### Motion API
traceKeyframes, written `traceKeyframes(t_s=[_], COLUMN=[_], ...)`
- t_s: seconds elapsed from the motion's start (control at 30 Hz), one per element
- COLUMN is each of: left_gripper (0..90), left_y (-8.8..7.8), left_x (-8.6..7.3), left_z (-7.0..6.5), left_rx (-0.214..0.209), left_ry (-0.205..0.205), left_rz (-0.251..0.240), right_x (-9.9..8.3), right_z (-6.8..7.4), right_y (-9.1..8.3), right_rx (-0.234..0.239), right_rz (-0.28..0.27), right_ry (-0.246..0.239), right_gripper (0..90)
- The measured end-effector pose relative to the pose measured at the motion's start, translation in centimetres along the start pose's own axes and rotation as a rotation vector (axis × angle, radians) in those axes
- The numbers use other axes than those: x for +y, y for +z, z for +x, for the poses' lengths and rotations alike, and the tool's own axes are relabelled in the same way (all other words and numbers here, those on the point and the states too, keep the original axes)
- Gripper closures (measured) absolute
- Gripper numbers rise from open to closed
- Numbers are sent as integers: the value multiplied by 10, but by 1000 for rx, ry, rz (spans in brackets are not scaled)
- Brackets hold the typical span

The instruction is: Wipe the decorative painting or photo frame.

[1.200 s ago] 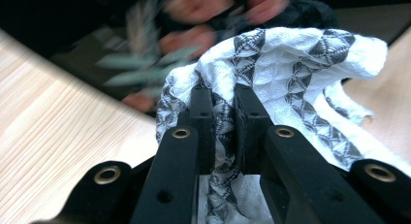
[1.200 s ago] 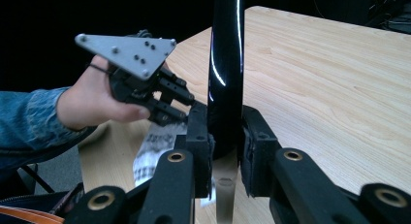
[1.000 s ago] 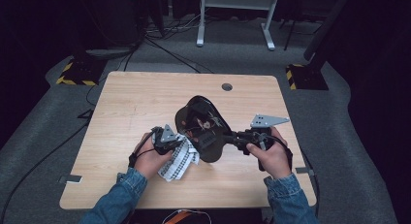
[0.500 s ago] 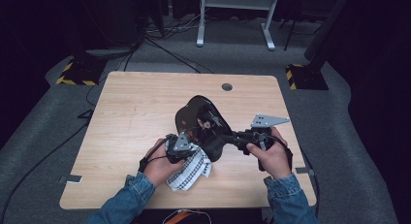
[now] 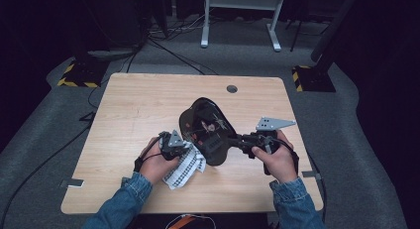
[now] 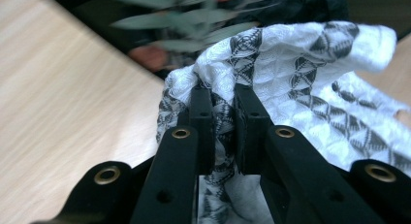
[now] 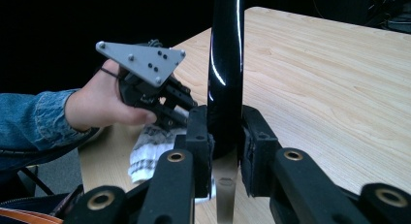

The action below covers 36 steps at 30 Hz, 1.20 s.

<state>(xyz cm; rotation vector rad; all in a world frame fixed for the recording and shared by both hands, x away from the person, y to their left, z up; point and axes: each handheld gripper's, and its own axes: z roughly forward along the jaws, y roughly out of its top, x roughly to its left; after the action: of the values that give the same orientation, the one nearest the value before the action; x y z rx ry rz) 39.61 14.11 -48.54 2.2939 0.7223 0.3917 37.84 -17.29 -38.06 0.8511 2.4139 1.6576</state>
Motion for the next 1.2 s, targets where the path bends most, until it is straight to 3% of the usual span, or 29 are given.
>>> traceKeyframes(t_s=[0.1,0.2,0.33,0.37,0.43,0.5,0.57,0.67,0.77,0.83,0.93,1.07,1.2], left_gripper=[808,808,808,808,808,808,808,808,808,808,808,808,808], left_y=[3,3,2,2,1,1,2,4,5,5,-2,-19,-42], left_x=[7,11,9,7,3,4,7,9,11,12,13,12,8], left_z=[-15,-22,-16,-13,-6,-9,-14,-19,-25,-27,-22,-9,10], left_rx=[-48,-57,-51,-31,-31,-33,-75,-78,-130,-131,-141,-112,-56], left_ry=[43,68,47,46,4,18,27,48,60,75,70,56,25], left_rz=[6,9,5,10,3,8,2,4,-12,-8,-17,-53,-98], right_x=[0,0,0,0,0,0,0,0,0,0,0,0,0], right_z=[0,0,0,0,0,0,0,0,0,0,-1,-1,0], right_y=[0,0,0,0,0,0,0,0,0,0,-1,-1,0], right_rx=[1,0,0,0,0,-1,-1,-1,0,-1,-17,-20,-30], right_rz=[1,0,-1,-1,0,-1,-1,0,-1,-1,-2,-4,-5], right_ry=[-1,-1,1,1,-2,-1,-1,-2,-2,-2,-9,-5,-10], right_gripper=[767,768,768,768,768,769,769,769,770,771,784,786,787])
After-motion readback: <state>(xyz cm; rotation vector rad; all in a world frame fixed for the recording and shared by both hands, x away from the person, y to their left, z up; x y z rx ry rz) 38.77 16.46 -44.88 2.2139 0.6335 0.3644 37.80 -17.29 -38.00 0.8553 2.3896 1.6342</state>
